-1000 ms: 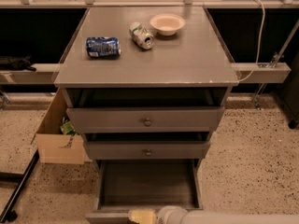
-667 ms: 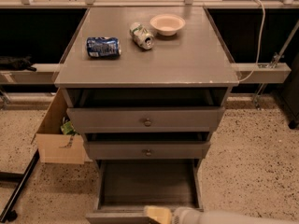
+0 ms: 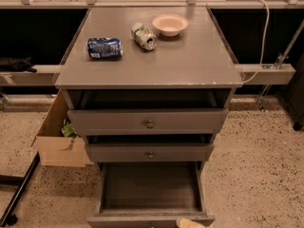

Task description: Close bottom drawer

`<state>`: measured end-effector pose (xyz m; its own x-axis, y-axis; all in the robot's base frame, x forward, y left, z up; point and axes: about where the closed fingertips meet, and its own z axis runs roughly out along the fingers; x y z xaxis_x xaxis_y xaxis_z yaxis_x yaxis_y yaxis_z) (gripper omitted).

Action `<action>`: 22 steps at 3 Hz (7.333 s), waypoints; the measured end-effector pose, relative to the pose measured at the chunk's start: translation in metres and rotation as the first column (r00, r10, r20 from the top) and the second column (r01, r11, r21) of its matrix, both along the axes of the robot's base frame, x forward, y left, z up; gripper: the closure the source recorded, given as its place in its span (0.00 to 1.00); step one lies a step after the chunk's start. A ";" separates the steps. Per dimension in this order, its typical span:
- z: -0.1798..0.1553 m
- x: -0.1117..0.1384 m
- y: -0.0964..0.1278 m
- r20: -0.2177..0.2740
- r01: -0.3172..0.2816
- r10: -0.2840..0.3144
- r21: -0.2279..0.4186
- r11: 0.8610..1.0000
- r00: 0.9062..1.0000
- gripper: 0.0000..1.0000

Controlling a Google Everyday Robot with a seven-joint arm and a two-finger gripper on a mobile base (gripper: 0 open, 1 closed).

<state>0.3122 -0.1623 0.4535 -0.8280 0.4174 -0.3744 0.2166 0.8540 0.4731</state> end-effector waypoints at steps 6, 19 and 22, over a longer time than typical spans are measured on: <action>-0.036 0.073 0.095 -0.180 0.025 -0.001 0.127 0.992 0.984 0.00; -0.263 0.085 0.051 -0.506 0.211 -0.310 -0.245 0.946 0.805 0.00; -0.272 0.040 0.007 -0.518 0.267 -0.370 -0.265 0.927 0.771 0.00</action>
Offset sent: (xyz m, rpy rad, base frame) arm 0.0644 0.1022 -0.0398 0.2091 0.2686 0.0305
